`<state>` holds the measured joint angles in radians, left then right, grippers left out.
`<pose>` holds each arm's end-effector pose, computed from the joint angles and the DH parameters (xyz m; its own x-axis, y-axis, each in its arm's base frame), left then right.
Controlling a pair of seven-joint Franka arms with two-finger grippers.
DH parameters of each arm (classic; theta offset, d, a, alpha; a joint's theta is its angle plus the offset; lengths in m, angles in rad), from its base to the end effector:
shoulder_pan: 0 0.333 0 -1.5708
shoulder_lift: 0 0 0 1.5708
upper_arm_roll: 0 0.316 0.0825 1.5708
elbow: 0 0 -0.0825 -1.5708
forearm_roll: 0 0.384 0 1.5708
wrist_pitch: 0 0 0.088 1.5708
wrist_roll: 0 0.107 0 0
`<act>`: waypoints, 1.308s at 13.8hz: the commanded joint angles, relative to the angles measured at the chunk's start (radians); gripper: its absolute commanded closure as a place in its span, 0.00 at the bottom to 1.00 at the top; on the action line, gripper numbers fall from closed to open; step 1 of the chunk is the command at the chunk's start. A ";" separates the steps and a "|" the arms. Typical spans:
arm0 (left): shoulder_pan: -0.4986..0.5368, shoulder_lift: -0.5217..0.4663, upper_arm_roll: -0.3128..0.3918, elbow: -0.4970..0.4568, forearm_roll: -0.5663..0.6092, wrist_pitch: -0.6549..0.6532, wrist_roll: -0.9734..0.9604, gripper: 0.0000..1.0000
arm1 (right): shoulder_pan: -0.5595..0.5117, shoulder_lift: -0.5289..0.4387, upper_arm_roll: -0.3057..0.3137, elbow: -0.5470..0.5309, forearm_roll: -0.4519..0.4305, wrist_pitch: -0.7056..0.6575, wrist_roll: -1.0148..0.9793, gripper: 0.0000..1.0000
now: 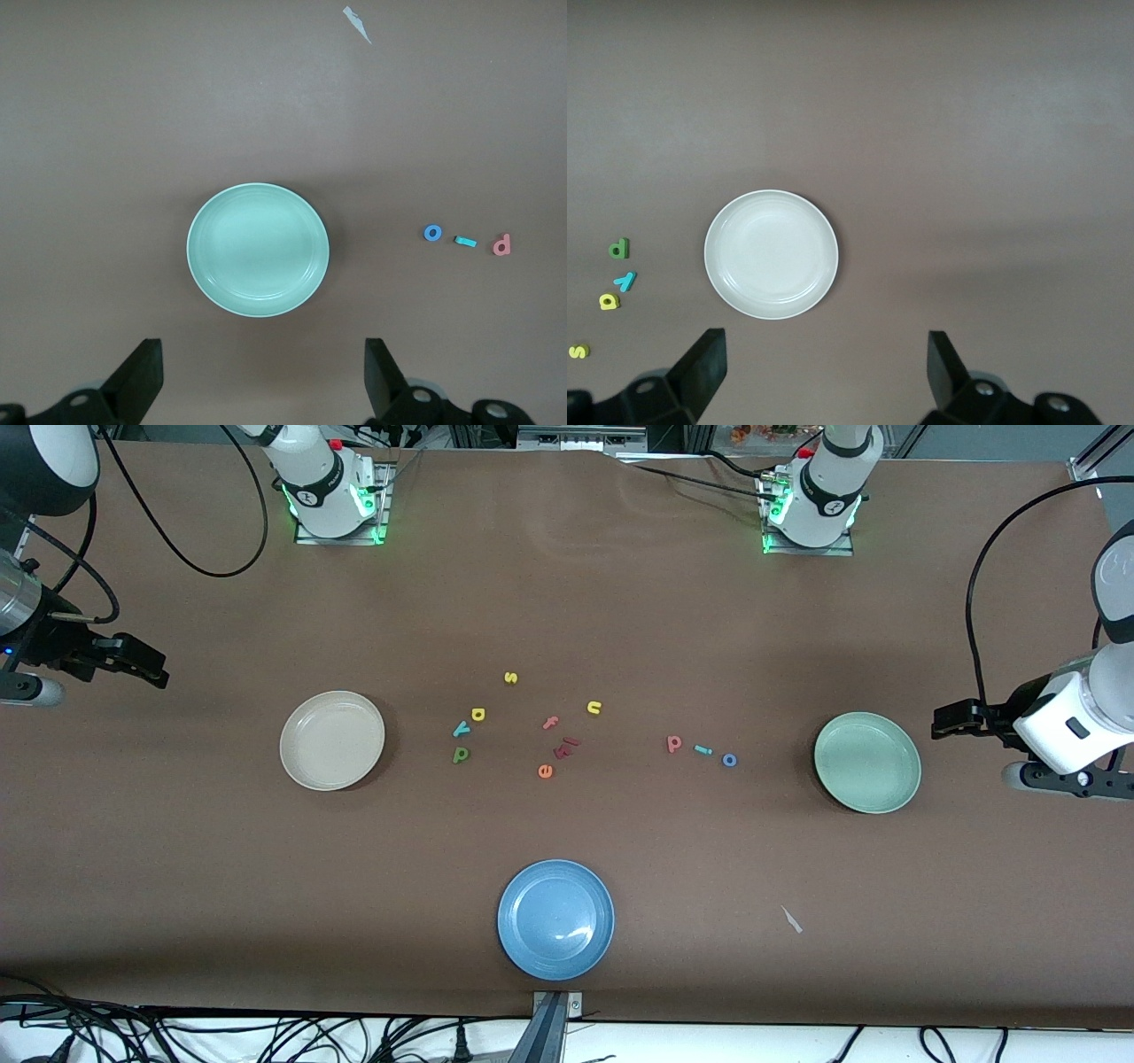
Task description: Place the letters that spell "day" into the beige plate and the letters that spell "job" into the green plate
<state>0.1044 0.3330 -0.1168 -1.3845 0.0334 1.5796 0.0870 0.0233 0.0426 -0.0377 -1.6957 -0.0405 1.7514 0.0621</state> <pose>0.6453 0.0065 0.5132 0.9861 -0.0983 -0.1343 -0.0969 -0.9952 0.0168 0.5776 -0.0116 0.5568 0.9975 -0.0691 0.0155 -0.0696 -0.9967 0.0406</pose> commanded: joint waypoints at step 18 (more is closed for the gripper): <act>0.008 0.001 0.005 -0.004 -0.030 0.008 -0.030 0.00 | 0.003 0.003 0.012 0.004 0.021 -0.007 -0.011 0.00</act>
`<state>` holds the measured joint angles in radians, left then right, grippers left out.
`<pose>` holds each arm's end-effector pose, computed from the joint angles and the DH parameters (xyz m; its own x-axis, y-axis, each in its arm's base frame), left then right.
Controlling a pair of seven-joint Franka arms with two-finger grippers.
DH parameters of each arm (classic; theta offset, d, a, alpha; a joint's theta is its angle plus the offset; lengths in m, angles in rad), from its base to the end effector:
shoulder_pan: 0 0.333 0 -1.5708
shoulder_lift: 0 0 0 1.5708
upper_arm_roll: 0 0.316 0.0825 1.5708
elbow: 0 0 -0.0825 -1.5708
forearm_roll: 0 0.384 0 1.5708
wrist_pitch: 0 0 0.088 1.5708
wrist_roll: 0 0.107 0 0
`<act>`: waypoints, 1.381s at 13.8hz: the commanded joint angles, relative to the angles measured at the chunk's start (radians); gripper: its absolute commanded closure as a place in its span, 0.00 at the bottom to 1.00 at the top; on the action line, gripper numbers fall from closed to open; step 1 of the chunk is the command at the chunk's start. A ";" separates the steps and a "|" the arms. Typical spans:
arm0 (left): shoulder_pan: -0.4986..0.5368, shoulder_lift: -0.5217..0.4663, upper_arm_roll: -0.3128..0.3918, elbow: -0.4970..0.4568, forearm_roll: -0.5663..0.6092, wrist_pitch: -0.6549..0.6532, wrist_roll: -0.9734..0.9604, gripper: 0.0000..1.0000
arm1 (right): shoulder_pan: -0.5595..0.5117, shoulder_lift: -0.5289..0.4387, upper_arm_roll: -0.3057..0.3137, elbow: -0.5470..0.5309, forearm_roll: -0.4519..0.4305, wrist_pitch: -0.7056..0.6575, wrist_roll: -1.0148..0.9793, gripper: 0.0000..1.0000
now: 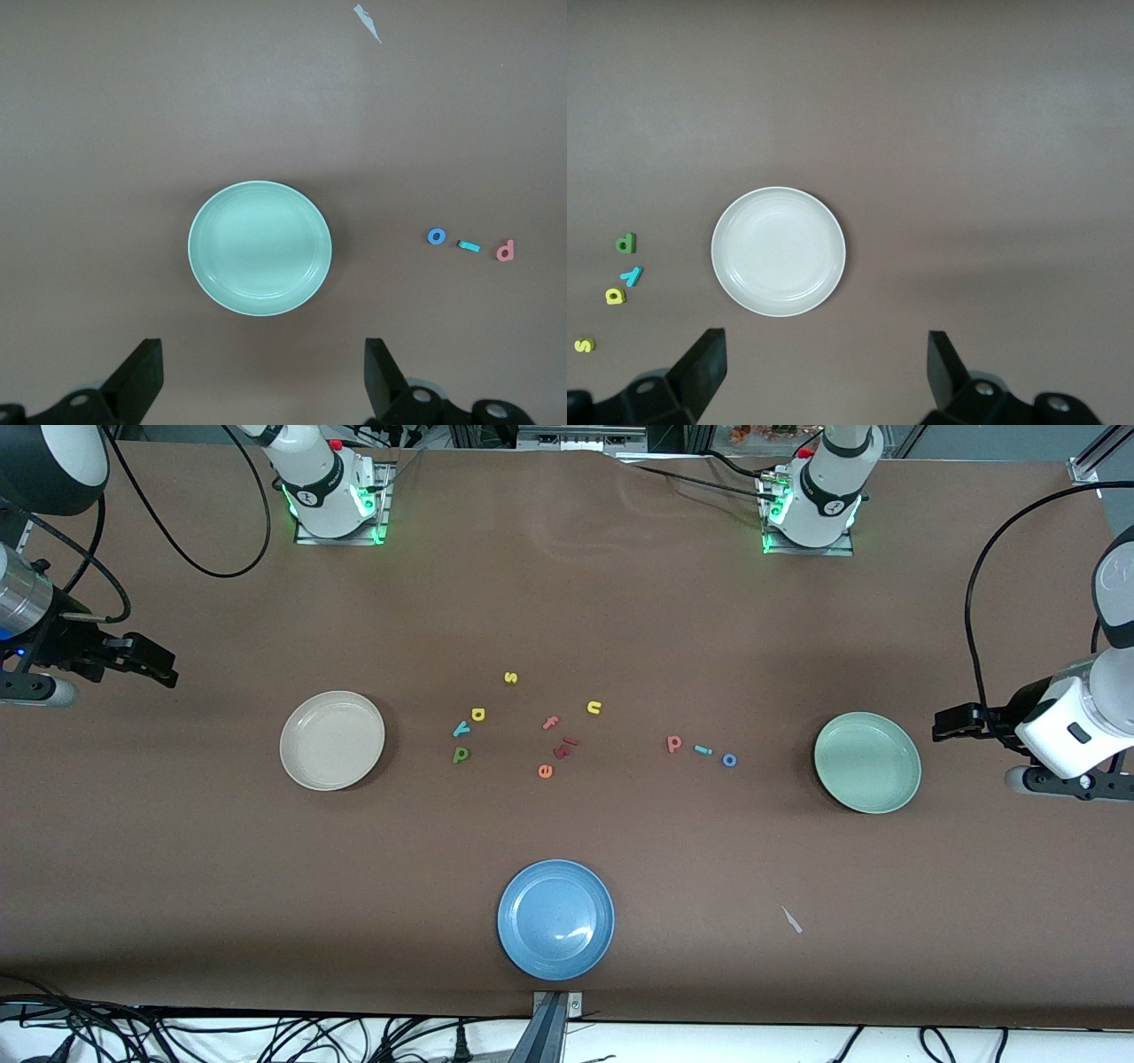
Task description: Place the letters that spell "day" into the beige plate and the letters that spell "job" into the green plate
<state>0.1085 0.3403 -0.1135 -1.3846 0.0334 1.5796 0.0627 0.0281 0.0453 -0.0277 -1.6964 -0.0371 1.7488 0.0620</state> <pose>0.6466 0.0111 0.5084 0.9876 -0.0669 -0.1421 -0.0656 -0.9978 0.0137 0.5779 -0.0028 0.5546 0.9984 -0.0549 0.0093 -0.0552 -0.9978 0.0373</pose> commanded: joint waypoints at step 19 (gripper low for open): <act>0.016 0.014 0.005 -0.008 -0.021 0.010 0.009 0.00 | 0.049 0.083 0.000 0.006 0.002 0.044 0.001 0.00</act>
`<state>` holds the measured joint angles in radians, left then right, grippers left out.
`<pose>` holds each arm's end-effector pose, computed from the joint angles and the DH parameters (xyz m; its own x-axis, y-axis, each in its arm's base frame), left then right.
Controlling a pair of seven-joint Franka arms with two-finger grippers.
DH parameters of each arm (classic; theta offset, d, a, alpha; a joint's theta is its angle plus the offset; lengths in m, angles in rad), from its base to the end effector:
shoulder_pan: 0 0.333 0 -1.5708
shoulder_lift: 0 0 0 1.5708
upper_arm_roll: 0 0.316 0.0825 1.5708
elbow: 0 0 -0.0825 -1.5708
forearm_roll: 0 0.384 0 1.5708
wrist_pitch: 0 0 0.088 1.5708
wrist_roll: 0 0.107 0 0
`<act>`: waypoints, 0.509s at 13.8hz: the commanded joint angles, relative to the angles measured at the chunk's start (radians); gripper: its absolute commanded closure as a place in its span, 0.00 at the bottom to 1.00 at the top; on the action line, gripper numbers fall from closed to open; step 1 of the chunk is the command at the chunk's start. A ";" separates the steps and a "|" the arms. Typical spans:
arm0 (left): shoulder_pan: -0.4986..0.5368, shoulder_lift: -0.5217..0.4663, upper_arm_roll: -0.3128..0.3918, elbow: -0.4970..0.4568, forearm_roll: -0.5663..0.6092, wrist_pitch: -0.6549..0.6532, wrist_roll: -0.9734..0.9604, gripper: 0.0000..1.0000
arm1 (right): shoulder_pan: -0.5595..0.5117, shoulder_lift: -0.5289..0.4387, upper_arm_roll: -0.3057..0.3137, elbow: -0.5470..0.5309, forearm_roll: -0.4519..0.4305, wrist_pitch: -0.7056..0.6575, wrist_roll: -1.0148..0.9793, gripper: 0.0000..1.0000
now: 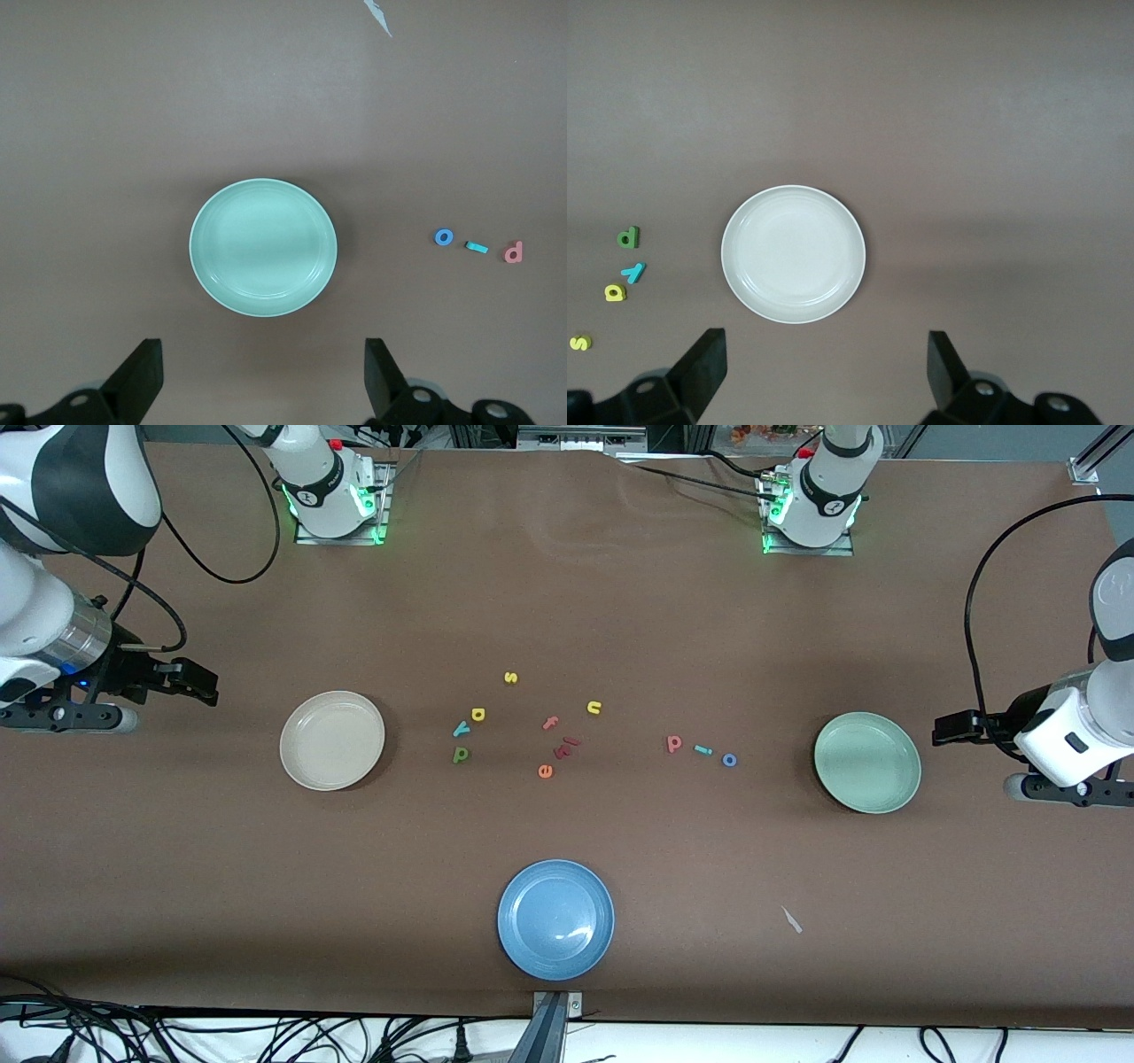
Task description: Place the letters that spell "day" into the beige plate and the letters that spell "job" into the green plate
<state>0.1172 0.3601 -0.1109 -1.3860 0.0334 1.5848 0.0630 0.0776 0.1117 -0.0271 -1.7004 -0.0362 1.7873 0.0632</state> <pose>0.6502 0.0186 0.4953 0.9859 -0.0564 -0.1578 -0.0546 -0.9984 0.0161 0.5945 0.0276 0.5171 0.9997 -0.0048 -0.0225 -0.0039 -0.9992 0.0397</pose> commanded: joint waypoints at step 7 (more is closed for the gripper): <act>0.015 -0.004 0.002 -0.007 -0.029 0.004 0.009 0.00 | 0.011 0.036 -0.001 0.002 -0.001 0.001 0.014 0.00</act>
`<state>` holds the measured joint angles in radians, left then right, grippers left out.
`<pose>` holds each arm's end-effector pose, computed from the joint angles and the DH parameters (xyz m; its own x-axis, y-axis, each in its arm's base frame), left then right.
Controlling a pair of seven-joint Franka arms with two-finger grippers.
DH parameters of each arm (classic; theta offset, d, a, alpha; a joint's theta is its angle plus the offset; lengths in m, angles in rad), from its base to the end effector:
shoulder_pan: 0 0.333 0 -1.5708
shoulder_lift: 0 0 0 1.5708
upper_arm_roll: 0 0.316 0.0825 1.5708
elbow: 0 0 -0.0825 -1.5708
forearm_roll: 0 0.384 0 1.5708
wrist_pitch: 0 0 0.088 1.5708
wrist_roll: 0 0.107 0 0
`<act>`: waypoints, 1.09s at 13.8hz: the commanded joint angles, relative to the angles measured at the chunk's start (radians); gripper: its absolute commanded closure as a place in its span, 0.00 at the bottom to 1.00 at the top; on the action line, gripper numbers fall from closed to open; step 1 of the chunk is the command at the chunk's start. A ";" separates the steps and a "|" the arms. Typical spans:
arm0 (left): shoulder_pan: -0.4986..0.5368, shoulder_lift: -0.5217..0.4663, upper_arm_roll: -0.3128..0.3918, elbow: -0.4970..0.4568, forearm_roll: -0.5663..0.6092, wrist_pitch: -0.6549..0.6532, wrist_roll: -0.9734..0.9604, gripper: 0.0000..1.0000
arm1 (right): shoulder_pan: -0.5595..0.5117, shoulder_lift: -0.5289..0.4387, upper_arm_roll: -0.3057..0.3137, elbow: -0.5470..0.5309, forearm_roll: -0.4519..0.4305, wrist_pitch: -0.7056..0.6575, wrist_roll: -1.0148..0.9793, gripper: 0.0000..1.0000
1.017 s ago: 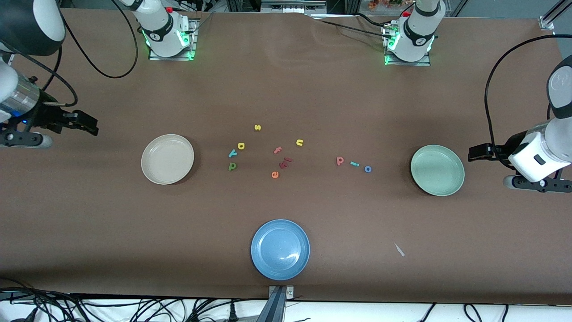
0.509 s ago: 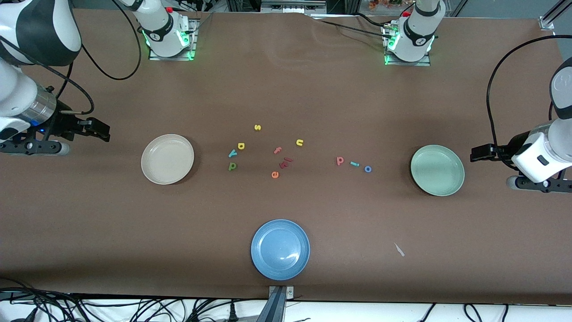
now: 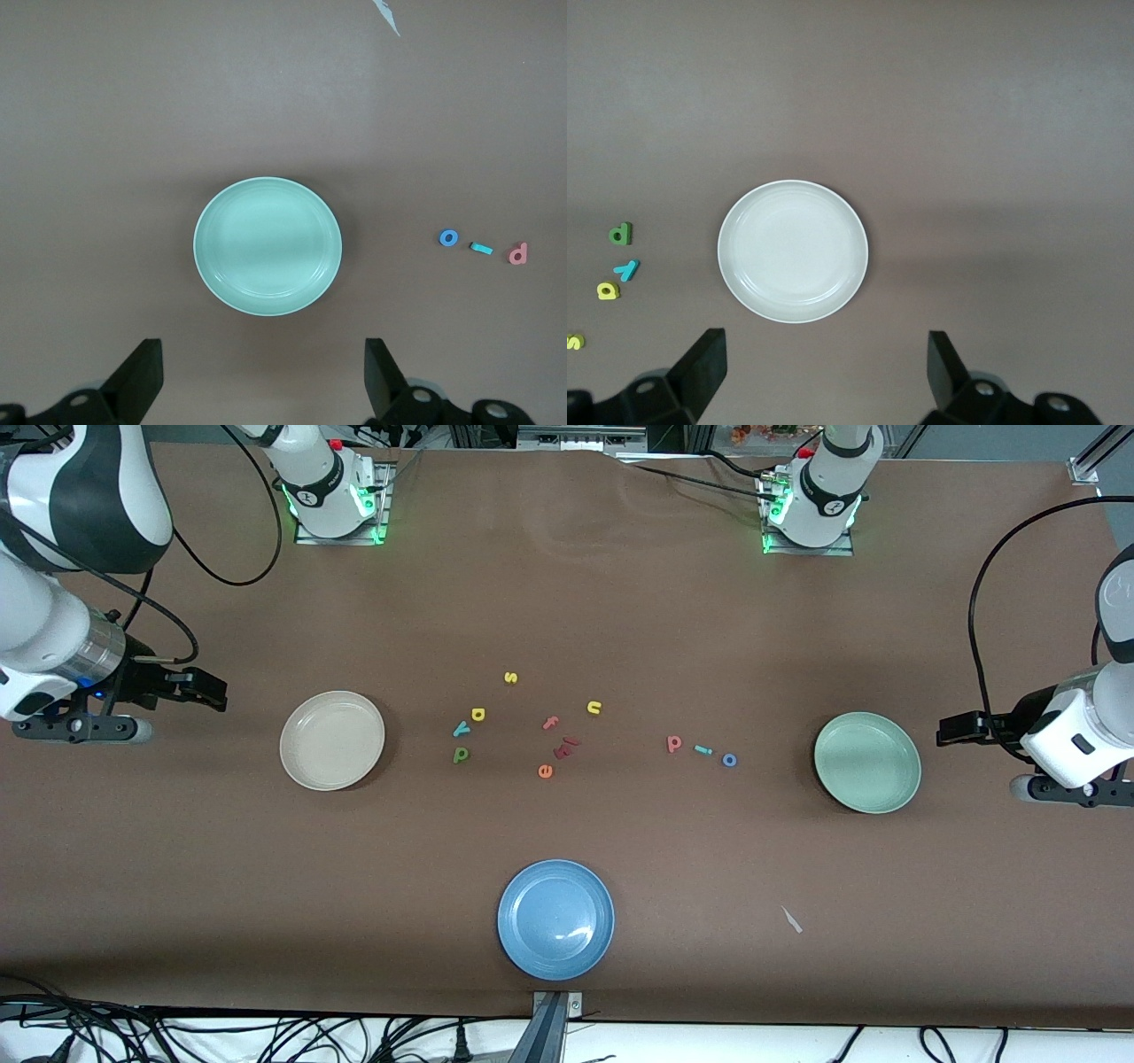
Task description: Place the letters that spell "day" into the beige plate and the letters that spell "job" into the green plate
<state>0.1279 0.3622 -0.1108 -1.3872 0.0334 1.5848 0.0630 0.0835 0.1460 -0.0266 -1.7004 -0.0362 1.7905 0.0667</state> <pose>0.6502 0.0256 0.4934 0.9859 -0.0459 -0.1610 -0.0438 -0.9989 0.0165 0.6006 0.0319 0.4969 0.9986 -0.0019 -0.0533 0.0004 -0.9991 0.0423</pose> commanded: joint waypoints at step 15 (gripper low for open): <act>0.004 0.027 0.000 -0.006 -0.026 0.004 0.012 0.00 | 0.016 -0.019 0.002 -0.010 0.019 -0.022 0.018 0.00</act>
<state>0.1280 0.3974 -0.1109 -1.3939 0.0334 1.5859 0.0630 0.0982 0.1454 -0.0257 -1.7003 -0.0338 1.7740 0.0747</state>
